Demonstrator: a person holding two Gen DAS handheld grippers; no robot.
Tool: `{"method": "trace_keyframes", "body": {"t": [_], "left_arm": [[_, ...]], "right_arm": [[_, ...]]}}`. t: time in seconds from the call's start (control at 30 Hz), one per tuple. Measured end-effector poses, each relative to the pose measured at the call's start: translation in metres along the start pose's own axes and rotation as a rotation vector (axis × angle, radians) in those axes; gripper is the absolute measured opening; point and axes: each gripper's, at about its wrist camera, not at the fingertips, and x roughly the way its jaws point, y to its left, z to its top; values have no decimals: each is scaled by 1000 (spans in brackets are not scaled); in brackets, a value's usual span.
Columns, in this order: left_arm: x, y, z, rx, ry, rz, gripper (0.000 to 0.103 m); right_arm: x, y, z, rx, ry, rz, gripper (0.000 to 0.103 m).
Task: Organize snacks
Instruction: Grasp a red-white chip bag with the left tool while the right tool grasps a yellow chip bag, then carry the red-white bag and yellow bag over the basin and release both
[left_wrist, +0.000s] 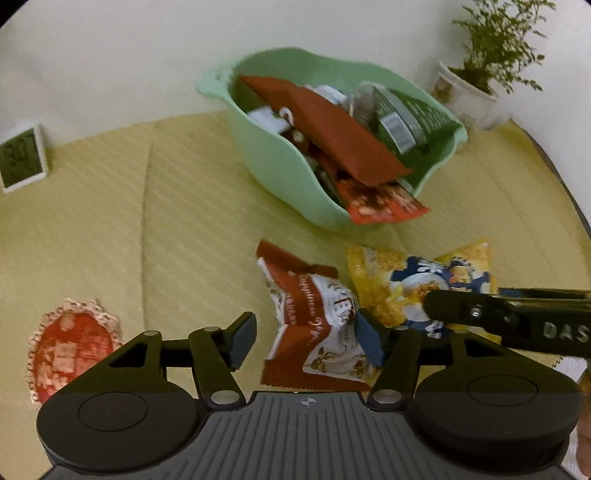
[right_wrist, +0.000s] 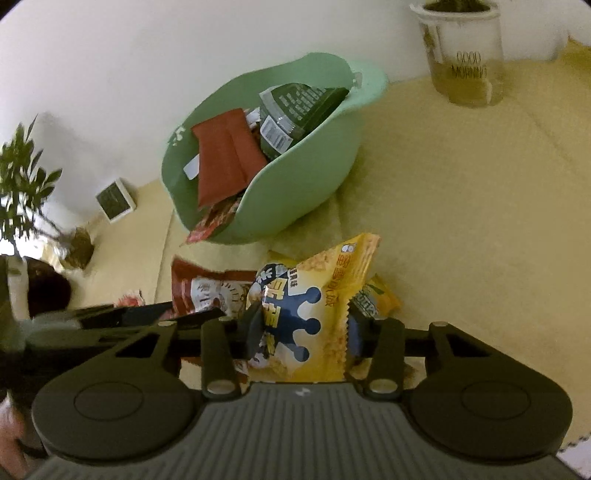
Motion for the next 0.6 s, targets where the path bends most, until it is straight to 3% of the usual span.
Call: {"method": "trace_keyframes", "body": {"t": [0.37, 0.6], "left_arm": [[-46, -1, -15, 21, -72, 34, 103], [-101, -1, 9, 80, -208, 61, 103]], "right_arm": [[-55, -21, -15, -52, -39, 17, 49], [-93, -26, 10, -91, -112, 73, 49]]}}
